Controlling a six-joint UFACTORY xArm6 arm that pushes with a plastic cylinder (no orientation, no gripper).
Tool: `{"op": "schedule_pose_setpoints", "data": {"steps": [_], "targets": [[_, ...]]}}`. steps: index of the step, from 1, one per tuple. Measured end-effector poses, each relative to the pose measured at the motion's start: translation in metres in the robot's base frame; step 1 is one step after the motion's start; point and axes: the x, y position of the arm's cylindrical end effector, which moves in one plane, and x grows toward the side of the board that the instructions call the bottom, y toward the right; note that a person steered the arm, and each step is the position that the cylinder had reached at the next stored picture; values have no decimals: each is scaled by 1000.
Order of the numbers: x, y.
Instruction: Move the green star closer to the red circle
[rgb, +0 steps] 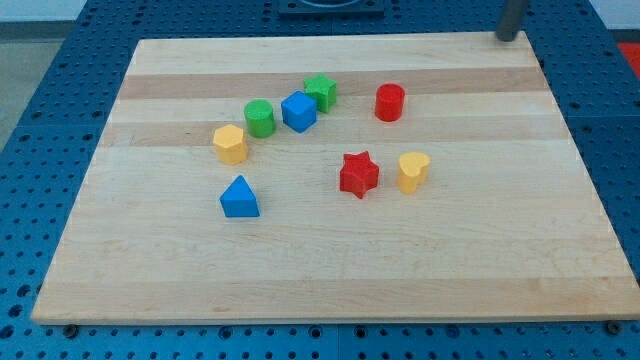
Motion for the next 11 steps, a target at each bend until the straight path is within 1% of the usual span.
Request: {"op": "schedule_pose_setpoints", "data": {"steps": [1,2,3,5,6,7,8,11], "targets": [[0,-17],[0,-18],[3,-43],[34,-113],[49,-135],[63,-141],[70,-176],[70,-258]]}}
